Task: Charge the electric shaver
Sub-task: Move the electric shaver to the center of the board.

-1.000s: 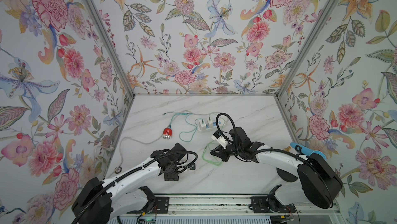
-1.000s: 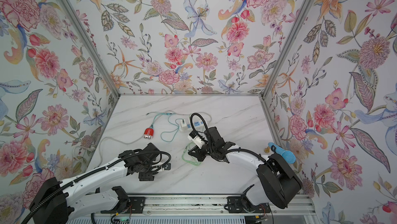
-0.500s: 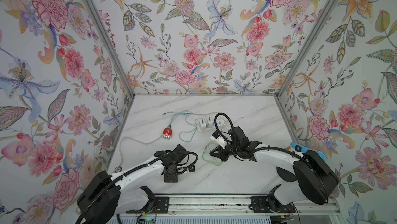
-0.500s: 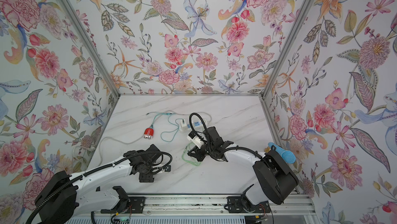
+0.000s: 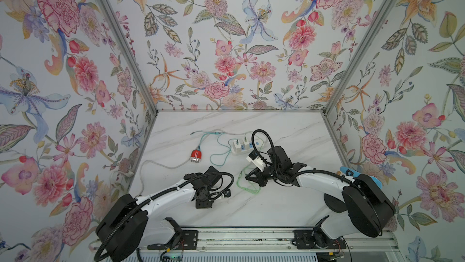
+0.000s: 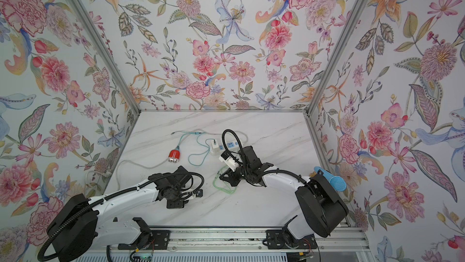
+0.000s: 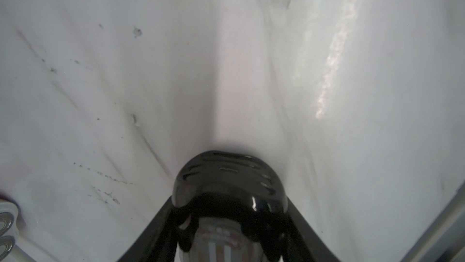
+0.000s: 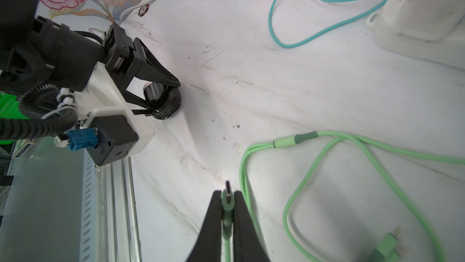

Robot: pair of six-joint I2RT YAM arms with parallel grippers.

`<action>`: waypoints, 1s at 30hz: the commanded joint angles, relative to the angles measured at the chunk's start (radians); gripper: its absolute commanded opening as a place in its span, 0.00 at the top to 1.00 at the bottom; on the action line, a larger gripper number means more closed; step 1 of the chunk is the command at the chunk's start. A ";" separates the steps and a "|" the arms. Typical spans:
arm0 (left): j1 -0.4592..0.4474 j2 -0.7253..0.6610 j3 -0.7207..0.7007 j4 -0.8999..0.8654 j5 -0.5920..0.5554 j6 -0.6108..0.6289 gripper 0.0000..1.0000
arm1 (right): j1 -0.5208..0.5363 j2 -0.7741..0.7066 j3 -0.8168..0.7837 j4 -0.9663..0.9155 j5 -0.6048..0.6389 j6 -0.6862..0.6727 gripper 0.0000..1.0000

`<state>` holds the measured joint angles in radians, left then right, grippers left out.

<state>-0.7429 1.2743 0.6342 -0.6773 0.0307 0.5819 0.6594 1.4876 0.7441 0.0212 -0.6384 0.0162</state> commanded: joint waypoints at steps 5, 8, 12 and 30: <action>-0.068 0.080 0.083 0.074 0.054 -0.023 0.51 | -0.004 -0.029 0.003 -0.050 0.037 0.000 1.00; -0.073 0.117 0.085 0.062 0.061 0.008 0.44 | -0.005 -0.054 -0.010 -0.071 0.059 0.001 1.00; -0.073 0.131 0.080 0.089 0.066 0.008 0.35 | -0.004 -0.087 -0.031 -0.072 0.068 0.004 1.00; -0.073 0.210 0.077 0.043 0.099 -0.005 0.27 | -0.004 -0.097 -0.045 -0.067 0.042 0.001 1.00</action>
<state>-0.8085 1.4418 0.7273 -0.5873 0.0990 0.5835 0.6594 1.4063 0.7094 -0.0334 -0.5838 0.0162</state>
